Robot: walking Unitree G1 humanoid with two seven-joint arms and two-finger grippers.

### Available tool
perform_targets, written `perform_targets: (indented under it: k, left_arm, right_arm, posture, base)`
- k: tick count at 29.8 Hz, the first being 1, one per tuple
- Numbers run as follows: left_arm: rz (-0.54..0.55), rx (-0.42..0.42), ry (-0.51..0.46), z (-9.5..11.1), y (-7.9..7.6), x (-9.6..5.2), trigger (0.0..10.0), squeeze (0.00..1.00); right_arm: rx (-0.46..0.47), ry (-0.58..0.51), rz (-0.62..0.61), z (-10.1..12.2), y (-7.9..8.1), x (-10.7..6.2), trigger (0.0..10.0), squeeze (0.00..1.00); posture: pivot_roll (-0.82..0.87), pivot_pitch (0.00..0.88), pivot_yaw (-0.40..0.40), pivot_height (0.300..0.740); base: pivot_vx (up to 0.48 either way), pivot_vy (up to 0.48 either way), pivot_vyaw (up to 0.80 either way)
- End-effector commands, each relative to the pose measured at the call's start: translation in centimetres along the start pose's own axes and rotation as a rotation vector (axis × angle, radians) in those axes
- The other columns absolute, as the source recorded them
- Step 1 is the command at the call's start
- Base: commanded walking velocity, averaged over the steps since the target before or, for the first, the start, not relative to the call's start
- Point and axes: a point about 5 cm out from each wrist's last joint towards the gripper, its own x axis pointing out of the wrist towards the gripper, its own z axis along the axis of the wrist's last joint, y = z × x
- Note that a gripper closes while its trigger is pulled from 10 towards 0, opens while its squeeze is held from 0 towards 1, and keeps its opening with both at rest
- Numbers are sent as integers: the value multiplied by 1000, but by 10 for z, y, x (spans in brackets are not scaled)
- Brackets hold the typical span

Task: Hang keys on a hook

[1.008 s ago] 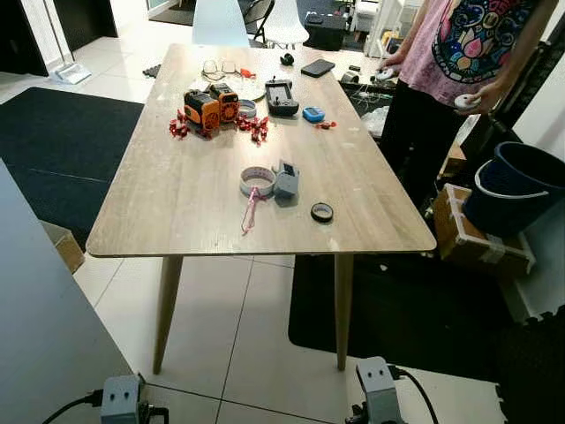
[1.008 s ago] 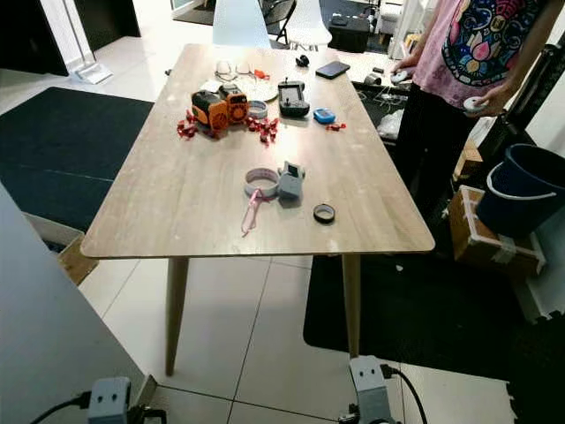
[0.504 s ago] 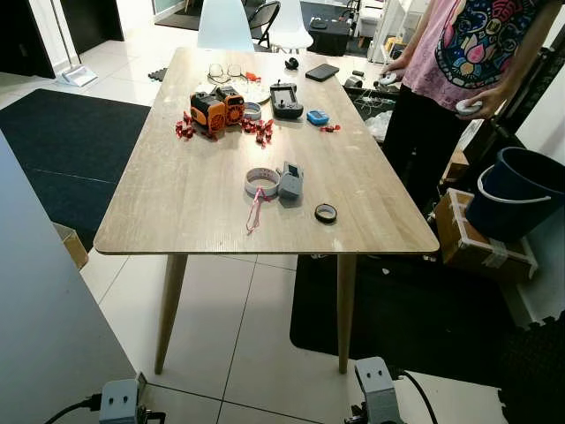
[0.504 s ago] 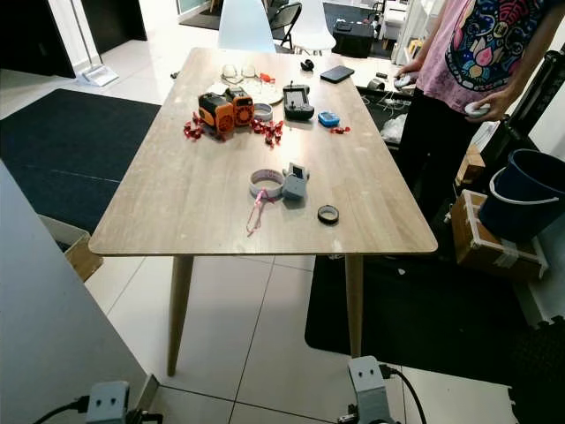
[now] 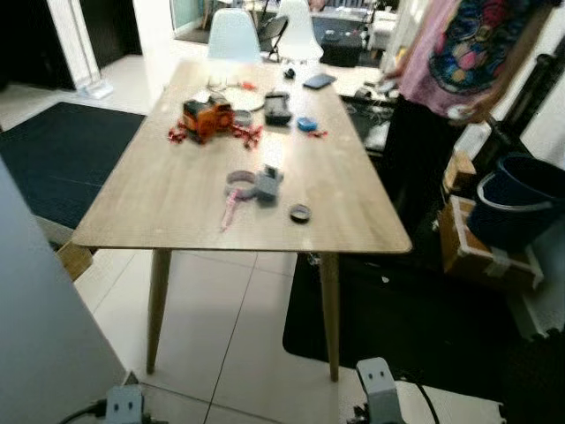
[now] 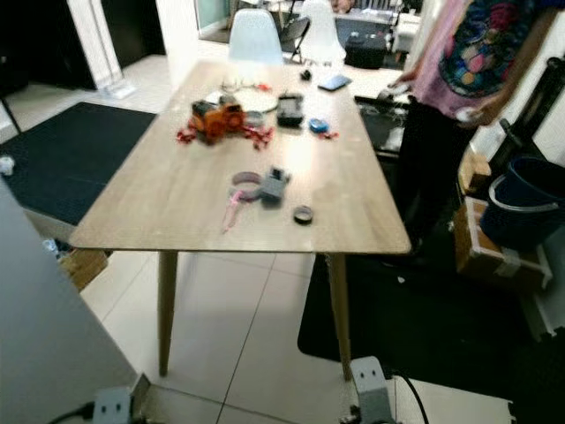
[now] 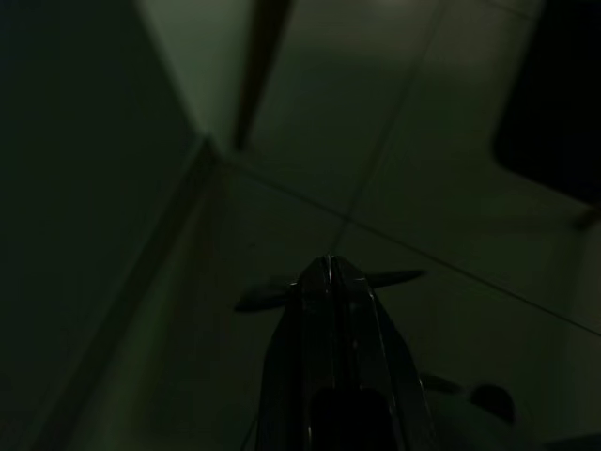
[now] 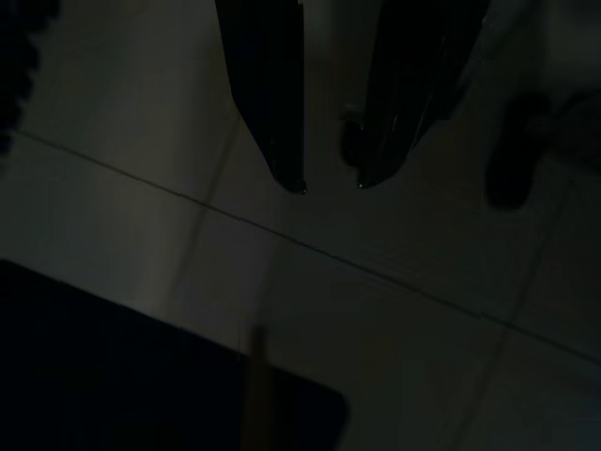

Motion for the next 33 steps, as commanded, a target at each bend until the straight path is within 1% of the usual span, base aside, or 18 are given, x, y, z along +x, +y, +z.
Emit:
perform_targets:
  k: [1,7,17,19,21,26,33]
  left_arm:
    - [7,-2,19,-3,1,-1,10000,0]
    - [4,5,36,-2,2,1,10000,0]
    - [7,8,21,0,2,1,10000,0]
    - [-17,0,24,0,-1,2,10000,0]
    - [-31,6,23,1,-4,3,10000,0]
    - [-42,-22,29,0,-7,3,10000,0]
    - [-42,-8,19,0,-8,3,10000,0]
  right_arm:
    - [-1,9,9,-3,4,0,10000,0]
    - [2,15,3,-5,2,-1,10000,0]
    - [-7,20,0,-6,0,-2,10000,0]
    - [-14,16,20,-6,2,-1,10000,0]
    - [-29,10,27,-5,3,-1,10000,4]
    - [-46,2,34,-3,4,-1,10000,0]
    - [-50,-1,33,-3,4,-1,10000,0]
  posture:
    - [97,63,-63,740]
    - [97,61,-59,740]
    - [94,60,-57,740]
    - [94,59,-59,740]
    - [94,58,-60,740]
    - [93,54,-59,740]
    - [91,53,-59,740]
  base:
    - [0,0,0]
    - [0,0,0]
    - [0,0,0]
    - [0,0,0]
    - [0,0,800]
    - [0,0,800]
    - [0,0,800]
